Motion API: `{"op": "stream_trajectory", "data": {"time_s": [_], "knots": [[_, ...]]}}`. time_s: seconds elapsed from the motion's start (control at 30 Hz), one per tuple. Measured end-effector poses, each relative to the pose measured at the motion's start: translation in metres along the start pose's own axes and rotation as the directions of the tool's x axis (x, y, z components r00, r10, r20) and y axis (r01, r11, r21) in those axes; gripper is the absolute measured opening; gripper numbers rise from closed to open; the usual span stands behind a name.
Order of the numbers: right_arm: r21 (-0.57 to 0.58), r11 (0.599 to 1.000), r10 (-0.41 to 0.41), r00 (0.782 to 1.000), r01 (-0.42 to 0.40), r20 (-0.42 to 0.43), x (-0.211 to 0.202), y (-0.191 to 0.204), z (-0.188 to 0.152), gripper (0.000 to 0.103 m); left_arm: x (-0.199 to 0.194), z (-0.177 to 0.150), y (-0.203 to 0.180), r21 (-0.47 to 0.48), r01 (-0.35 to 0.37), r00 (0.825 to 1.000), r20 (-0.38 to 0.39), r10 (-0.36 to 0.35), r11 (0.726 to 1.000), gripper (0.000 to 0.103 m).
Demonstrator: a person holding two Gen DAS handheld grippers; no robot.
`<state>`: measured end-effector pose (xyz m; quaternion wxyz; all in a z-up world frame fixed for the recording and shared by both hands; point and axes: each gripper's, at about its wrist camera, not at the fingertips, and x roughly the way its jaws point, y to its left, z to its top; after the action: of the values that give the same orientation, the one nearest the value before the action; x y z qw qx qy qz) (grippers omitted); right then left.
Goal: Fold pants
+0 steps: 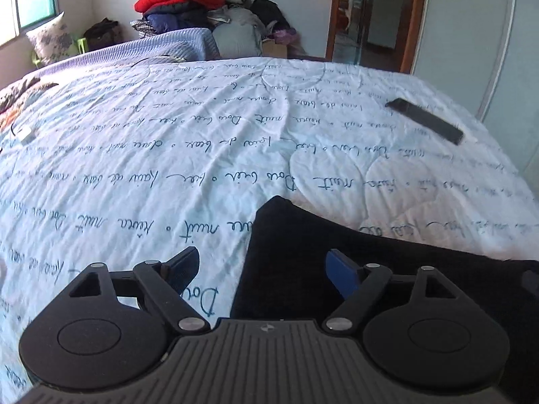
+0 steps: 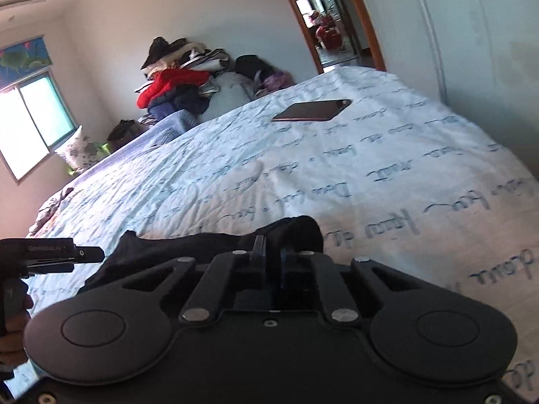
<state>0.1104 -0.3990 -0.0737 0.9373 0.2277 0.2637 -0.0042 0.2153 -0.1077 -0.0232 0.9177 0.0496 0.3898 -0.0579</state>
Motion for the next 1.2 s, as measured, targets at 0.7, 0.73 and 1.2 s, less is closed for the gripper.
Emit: {"op": "stream_trajectory", "data": {"time_s": [0.7,0.73,1.2], "knots": [[-0.131,0.991,-0.019,0.993,0.004,-0.113,-0.08,0.048,-0.06,0.037,-0.039,-0.046,-0.014,0.13,-0.03,0.996,0.087,0.019,0.991,0.089],[-0.149,0.989,-0.031,0.994,0.015,-0.103,-0.08,0.05,-0.061,0.033,-0.04,-0.051,-0.015,0.131,-0.017,0.997,0.078,0.007,0.991,0.089],[-0.187,0.97,-0.156,0.988,0.156,0.015,-0.104,0.047,-0.041,0.019,-0.041,-0.065,0.007,0.045,0.051,0.999,0.01,-0.051,0.998,0.093]]}}
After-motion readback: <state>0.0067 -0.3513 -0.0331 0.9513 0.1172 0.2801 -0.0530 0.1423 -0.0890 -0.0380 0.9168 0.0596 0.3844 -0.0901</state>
